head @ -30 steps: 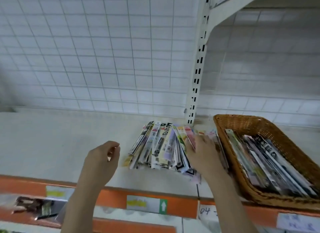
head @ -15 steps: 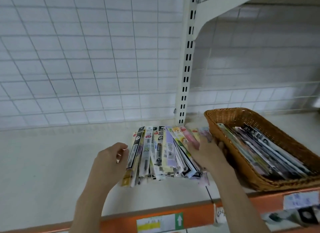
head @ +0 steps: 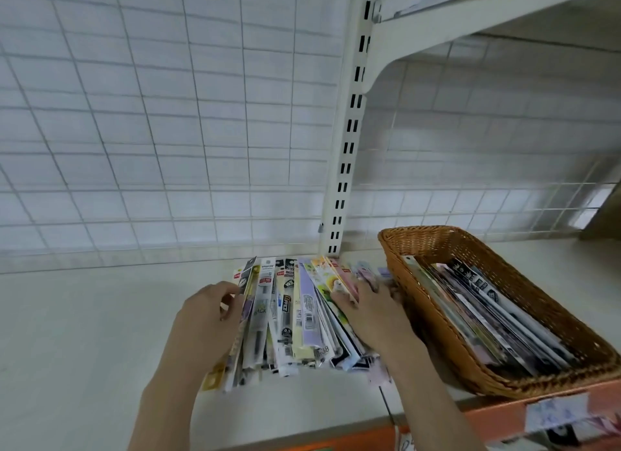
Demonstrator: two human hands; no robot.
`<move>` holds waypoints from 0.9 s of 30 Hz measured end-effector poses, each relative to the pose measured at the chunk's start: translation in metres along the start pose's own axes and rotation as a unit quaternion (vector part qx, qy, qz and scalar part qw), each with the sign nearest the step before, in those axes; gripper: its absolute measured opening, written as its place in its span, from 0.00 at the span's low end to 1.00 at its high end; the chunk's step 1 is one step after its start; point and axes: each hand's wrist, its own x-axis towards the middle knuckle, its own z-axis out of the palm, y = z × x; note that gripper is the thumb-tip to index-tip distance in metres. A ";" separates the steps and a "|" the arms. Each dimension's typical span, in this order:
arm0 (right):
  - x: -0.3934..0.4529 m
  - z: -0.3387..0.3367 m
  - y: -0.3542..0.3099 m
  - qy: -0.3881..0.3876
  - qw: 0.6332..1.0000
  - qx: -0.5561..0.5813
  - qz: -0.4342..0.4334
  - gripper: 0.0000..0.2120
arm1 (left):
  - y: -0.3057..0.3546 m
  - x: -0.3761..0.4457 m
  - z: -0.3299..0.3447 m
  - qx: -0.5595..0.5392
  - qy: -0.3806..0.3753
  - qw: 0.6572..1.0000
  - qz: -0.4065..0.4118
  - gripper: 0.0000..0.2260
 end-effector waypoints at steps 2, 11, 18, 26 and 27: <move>0.002 0.003 0.003 0.010 1.000 0.018 0.019 0.30 | -0.001 0.000 0.001 -0.006 0.006 1.000 -0.003 0.06; 0.001 0.005 0.001 0.011 0.999 0.023 0.039 0.30 | -0.012 -0.002 0.003 0.008 -0.012 1.000 -0.014 0.07; 0.002 0.000 -0.002 0.029 0.998 0.051 0.030 0.31 | -0.012 -0.002 0.004 0.016 -0.010 1.000 -0.021 0.07; 0.012 -0.003 -0.004 0.017 0.999 0.001 0.048 0.23 | -0.014 -0.005 0.004 0.013 0.000 1.000 -0.022 0.08; 0.013 -0.003 -0.004 0.015 0.999 0.000 0.048 0.22 | -0.014 -0.005 0.004 0.014 0.001 1.000 -0.023 0.08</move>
